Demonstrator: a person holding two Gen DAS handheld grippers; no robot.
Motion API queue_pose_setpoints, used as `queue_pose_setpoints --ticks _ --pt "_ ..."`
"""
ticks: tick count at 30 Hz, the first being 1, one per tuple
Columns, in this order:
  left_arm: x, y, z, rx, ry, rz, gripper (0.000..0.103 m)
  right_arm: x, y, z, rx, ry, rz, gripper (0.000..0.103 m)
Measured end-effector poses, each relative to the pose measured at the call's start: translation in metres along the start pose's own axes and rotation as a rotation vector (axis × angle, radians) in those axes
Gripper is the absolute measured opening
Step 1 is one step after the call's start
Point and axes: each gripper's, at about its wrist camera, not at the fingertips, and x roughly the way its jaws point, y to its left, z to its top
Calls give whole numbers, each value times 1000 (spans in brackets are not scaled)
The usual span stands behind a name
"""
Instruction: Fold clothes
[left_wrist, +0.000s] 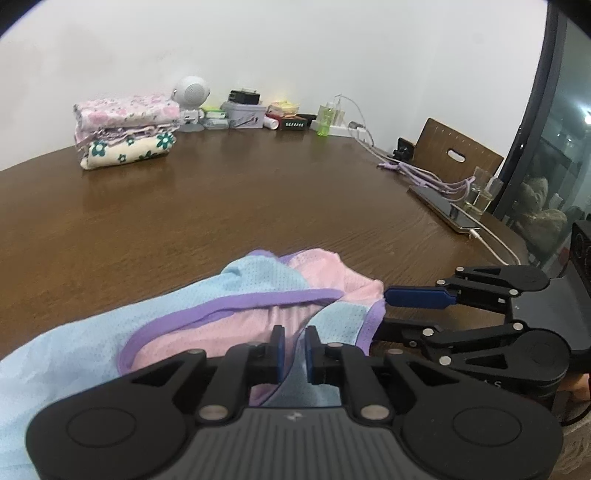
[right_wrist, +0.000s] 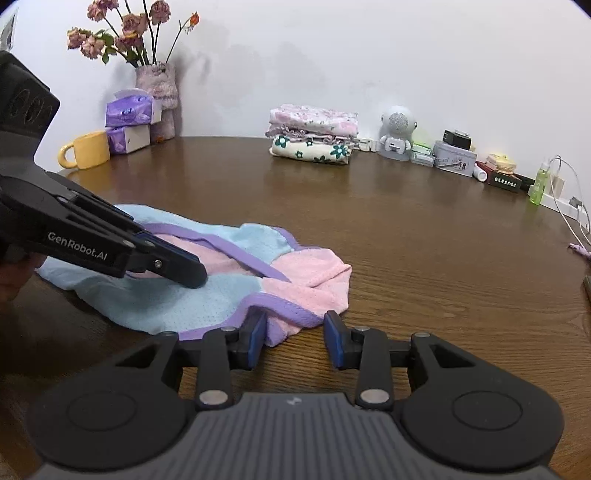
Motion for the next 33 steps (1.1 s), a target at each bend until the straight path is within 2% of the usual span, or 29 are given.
queue_pose_setpoints --ticks 6,11,15,21,23,26,29,33 --pt "12 -6 4 25 23 -4 12 4 1 2 15 -20 -68 37" --pt "16 -2 2 14 31 -3 5 3 2 5 28 -47 -96 37" --pt "13 -1 1 18 25 6 4 5 -3 8 69 -34 -86 37" --pt "10 -2 1 22 14 6 3 18 8 12 17 10 -95 36" --pt "8 -3 3 24 1 -10 7 19 13 12 -8 18 -106 31" --pt "4 -18 6 102 0 -40 20 20 20 12 -42 23 -125 30" --pt "7 -34 9 183 -1 -50 22 18 21 12 -52 16 -128 30" --pt "20 -46 16 233 6 -45 21 17 20 11 -81 24 -116 30"
